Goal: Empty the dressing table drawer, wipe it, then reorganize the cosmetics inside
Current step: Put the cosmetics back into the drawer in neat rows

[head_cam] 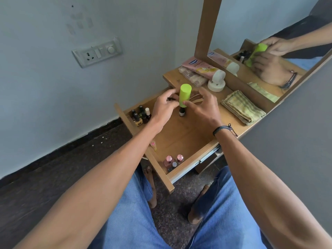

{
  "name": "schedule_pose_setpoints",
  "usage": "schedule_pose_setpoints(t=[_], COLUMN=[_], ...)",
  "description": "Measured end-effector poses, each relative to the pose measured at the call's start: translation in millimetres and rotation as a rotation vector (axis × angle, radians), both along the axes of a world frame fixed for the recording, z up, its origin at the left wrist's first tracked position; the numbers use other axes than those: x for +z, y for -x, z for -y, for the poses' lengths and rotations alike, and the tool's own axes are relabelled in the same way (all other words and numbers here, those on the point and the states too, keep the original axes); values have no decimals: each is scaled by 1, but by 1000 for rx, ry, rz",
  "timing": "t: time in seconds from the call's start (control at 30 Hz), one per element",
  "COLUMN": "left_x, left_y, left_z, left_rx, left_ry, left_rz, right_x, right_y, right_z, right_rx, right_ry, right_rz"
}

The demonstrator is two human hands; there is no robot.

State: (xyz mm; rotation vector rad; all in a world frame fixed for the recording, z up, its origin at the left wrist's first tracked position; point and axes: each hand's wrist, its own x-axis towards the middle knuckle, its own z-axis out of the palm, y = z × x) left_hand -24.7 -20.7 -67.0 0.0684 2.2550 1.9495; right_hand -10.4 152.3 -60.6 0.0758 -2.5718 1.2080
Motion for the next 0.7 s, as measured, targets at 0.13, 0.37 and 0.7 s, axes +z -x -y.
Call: schedule_pose_setpoints(t=[0.13, 0.37, 0.7], left_x=[-12, -38, -75], left_y=[-14, -27, -11], left_z=[8, 3, -21], left_rx=[20, 30, 19], left_ry=[-21, 77, 57], left_rz=[-9, 94, 291], right_x=[-14, -52, -62], right_y=[-18, -47, -38], right_z=[14, 41, 39], right_rx=[-12, -182, -224], right_ry=[-3, 33, -82], right_rz=[-37, 97, 305])
